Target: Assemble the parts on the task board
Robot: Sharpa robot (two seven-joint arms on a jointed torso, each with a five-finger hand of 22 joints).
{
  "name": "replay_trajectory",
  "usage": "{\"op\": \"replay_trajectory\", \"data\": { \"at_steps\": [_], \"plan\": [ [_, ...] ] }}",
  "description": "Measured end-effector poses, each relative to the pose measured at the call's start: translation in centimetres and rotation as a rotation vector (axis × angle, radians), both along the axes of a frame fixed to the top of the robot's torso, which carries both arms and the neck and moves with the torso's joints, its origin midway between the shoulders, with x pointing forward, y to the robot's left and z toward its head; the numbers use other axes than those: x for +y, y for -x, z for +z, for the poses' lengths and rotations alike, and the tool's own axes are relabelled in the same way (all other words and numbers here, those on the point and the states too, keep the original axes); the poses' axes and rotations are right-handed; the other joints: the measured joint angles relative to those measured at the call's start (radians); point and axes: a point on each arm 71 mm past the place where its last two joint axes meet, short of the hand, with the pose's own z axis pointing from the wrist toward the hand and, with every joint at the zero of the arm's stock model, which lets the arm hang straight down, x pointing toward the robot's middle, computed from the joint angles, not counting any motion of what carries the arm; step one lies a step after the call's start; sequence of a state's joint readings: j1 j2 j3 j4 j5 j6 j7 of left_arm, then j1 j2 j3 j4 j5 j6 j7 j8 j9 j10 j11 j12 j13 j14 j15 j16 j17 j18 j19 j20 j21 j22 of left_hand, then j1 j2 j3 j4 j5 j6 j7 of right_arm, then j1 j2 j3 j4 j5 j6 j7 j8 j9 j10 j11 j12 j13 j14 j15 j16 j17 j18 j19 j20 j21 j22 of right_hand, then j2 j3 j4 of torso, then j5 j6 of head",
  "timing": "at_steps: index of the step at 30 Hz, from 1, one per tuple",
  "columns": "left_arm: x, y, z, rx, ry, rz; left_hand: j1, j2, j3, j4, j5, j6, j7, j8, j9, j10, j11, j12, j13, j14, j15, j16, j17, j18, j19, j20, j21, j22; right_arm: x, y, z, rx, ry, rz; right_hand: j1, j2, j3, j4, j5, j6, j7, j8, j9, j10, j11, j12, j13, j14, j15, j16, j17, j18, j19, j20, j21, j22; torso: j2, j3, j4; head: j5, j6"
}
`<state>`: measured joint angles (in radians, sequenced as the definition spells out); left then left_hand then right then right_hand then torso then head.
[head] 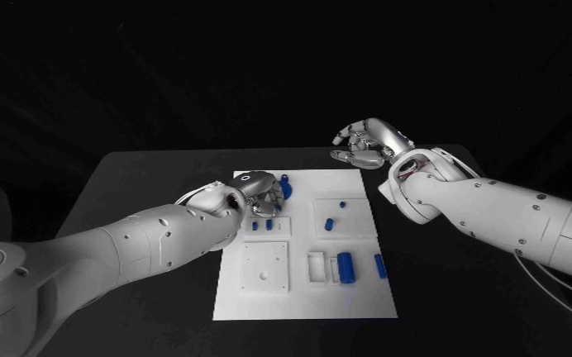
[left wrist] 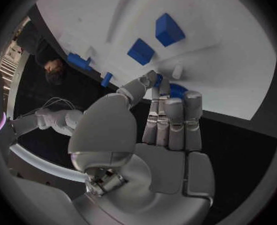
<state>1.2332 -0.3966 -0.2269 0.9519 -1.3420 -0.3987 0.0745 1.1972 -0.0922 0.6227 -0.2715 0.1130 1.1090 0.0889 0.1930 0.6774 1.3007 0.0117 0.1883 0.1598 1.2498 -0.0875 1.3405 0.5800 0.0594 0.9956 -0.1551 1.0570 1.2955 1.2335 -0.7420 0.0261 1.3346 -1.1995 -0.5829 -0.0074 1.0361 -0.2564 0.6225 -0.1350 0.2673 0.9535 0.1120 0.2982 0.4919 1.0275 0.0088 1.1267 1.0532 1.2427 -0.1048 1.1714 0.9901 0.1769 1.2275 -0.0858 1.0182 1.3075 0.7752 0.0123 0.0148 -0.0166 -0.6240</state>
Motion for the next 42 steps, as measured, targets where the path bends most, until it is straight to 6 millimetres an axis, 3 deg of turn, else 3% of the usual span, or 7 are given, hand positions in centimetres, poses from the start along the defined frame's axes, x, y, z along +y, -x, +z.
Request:
{"op": "replay_trajectory", "data": {
  "at_steps": [17, 42],
  "plan": [
    [2.5, 0.2, 2.4, 0.051, 0.115, 0.046, -0.001, -0.002, 0.000, 0.000, 0.004, 0.000, 0.000, -0.001, -0.001, 0.004, 0.000, -0.008, 0.000, 0.002, 0.000, 0.000, -0.001, -0.001, 0.002, 0.002, 0.000, 0.000, -0.4, 0.0, 0.0, 0.000, 0.002, -0.005, 0.000, 0.000, 0.000, 0.000, 0.000, -0.002, 0.001, 0.000, 0.000, 0.000, 0.000, 0.004, 0.000, 0.000, 0.000, 0.000, 0.000, 0.000, 0.001, 0.002, 0.000, 0.000, 0.000, 0.0003, 0.0003, 0.006, 0.002],
    [3.7, -0.4, 1.4, 0.142, 0.050, 0.086, -0.006, -0.007, 0.002, -0.003, 0.002, -0.002, -0.002, 0.004, -0.002, 0.004, 0.000, -0.008, 0.006, 0.003, 0.001, 0.000, -0.004, -0.001, 0.003, 0.004, 0.000, 0.000, -0.4, 0.0, 0.0, 0.000, 0.003, -0.006, 0.000, 0.000, 0.000, 0.000, 0.000, -0.002, -0.002, 0.000, 0.000, 0.000, 0.000, 0.004, 0.000, 0.000, 0.000, 0.000, 0.000, 0.000, 0.001, 0.002, 0.000, 0.000, 0.001, 0.0004, -0.0022, 0.011, -0.001]
  ]
}}
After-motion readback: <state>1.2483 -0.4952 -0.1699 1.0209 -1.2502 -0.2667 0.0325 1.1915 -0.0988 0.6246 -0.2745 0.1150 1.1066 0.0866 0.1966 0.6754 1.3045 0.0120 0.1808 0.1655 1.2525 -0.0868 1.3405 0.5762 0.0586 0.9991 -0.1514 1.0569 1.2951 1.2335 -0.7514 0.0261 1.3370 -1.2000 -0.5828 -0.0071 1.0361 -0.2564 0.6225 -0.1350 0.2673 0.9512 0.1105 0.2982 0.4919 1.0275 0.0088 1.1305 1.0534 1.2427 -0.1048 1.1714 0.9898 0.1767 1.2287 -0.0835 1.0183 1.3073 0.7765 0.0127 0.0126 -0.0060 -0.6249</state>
